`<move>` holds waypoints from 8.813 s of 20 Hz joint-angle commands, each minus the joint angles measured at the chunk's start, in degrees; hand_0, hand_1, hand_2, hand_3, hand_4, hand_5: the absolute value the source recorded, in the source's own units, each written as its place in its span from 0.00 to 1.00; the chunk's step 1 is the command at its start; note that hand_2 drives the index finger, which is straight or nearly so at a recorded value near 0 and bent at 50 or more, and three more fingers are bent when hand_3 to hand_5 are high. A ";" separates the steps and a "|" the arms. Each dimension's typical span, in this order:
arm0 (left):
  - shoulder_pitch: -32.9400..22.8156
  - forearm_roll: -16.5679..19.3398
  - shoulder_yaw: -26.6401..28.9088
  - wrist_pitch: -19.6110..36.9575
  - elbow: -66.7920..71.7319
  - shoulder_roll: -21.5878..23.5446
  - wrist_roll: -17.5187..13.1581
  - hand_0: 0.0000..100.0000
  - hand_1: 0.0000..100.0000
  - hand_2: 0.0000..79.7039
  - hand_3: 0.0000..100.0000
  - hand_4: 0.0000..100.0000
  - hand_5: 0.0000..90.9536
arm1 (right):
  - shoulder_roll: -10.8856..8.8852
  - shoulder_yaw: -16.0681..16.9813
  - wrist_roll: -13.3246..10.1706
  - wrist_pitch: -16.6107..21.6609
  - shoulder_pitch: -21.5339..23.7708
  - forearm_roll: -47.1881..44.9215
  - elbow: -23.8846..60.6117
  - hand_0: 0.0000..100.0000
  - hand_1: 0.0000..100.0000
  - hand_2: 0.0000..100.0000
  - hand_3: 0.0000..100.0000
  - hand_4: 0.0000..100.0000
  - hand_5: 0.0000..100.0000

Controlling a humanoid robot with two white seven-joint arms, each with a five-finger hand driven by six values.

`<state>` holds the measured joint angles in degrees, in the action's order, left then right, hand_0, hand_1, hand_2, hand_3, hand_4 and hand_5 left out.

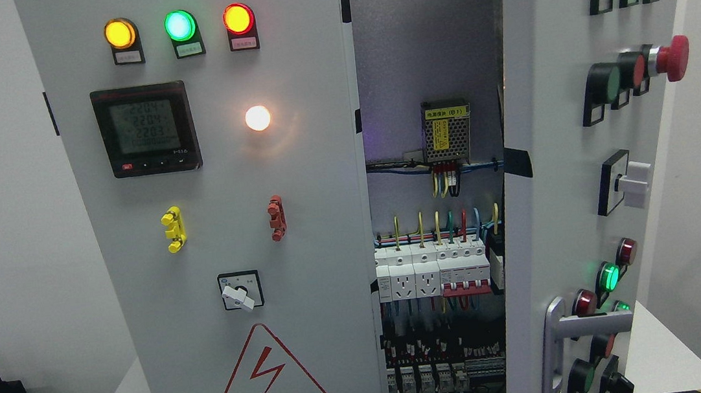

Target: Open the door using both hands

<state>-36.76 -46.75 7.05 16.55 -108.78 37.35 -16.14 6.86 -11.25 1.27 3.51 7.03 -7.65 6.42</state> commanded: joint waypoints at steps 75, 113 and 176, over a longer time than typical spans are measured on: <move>107.68 -44.57 -56.53 -40.11 10.51 -1.39 -1.18 0.00 0.00 0.00 0.00 0.04 0.00 | 0.00 0.00 0.13 0.01 0.00 0.00 0.00 0.00 0.00 0.00 0.00 0.00 0.00; 113.48 -42.37 -54.69 -45.21 23.16 -25.65 -0.56 0.00 0.00 0.00 0.00 0.04 0.00 | 0.00 0.00 0.04 0.01 0.00 0.00 0.00 0.00 0.00 0.00 0.00 0.00 0.00; 115.59 -35.86 -72.61 -32.38 24.84 -39.90 3.13 0.00 0.00 0.00 0.00 0.04 0.00 | 0.00 0.00 0.13 0.01 0.00 0.00 0.00 0.00 0.00 0.00 0.00 0.00 0.00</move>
<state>78.92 -82.50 -60.60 -16.54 -83.97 -1.71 -13.06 6.86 -11.25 1.31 3.51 7.03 -7.65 6.42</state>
